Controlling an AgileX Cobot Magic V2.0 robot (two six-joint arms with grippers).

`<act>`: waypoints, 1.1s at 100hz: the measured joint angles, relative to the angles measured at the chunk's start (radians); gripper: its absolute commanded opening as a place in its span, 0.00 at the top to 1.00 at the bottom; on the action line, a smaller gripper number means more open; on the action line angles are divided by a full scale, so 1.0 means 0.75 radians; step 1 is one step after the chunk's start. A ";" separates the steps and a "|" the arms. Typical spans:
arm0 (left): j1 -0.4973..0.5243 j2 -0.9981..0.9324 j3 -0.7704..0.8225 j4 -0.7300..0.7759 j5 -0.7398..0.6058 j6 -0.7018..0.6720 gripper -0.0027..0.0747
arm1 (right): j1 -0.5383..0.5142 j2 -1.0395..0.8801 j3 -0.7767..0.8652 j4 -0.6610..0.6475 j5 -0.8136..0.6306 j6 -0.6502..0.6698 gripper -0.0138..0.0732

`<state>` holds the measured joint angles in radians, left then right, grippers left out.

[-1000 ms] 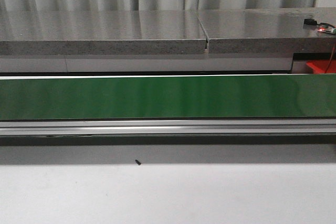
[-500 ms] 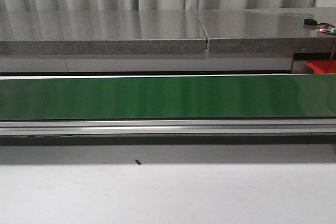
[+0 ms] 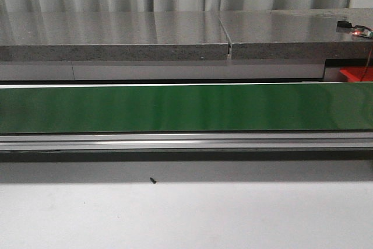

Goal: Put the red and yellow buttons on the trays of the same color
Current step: 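Lower the yellow button onto the belt and open the left gripper, then move the left gripper over the last yellow-capped button and lower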

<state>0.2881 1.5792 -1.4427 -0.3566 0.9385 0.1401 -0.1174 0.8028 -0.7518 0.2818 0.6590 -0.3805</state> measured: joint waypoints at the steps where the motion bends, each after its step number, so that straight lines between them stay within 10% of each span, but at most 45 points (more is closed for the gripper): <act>1: 0.003 0.000 -0.006 0.000 0.000 0.000 0.15 | 0.000 0.000 0.000 0.000 0.002 0.000 0.92; 110: 0.339 0.654 -0.473 0.123 -0.012 -0.009 0.15 | 0.000 0.000 0.000 0.000 0.004 0.000 0.92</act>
<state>0.5423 2.0693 -1.7974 -0.2647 0.9293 0.1336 -0.1174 0.8028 -0.7518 0.2818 0.6620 -0.3805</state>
